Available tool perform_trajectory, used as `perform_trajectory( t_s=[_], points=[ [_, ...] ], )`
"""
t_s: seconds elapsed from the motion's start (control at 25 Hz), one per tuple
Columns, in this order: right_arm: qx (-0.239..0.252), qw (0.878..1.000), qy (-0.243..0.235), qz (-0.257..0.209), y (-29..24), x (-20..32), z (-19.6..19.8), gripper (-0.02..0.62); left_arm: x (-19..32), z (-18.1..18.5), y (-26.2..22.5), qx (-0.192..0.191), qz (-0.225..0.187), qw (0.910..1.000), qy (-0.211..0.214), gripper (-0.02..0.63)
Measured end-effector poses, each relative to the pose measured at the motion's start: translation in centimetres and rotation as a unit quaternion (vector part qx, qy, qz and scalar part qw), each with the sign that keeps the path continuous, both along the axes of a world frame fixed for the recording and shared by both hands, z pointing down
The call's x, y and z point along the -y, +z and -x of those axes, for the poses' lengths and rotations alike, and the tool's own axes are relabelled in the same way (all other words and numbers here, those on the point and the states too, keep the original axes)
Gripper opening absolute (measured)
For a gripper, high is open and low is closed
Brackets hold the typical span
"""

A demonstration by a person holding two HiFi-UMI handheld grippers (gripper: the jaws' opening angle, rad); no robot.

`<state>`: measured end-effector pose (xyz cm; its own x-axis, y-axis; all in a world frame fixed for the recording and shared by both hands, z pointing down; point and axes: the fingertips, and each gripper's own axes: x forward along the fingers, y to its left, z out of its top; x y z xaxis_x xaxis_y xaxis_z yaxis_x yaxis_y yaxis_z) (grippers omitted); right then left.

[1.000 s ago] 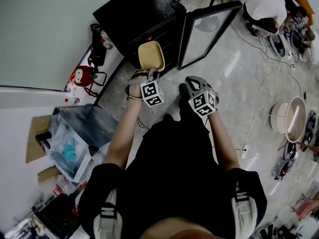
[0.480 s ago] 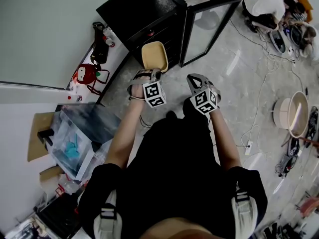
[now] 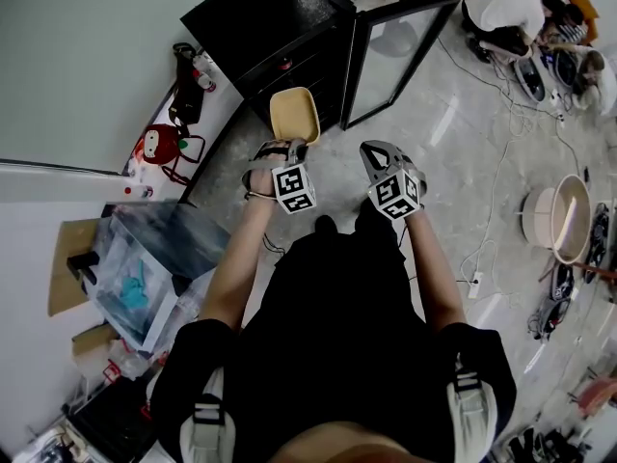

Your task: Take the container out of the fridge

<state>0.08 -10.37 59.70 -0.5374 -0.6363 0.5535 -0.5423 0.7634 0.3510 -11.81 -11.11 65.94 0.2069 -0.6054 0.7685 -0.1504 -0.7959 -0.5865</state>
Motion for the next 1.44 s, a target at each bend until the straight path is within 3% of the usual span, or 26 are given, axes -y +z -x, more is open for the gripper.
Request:
perform_trajectory(
  t_s=[1.44],
  points=[
    [0.005,1.000,-0.016,0.003,0.5,-0.3,-0.2,-0.002,-0.7,-0.2,-0.7,0.010,-0.004,0.9999,-0.005,0.044]
  ],
)
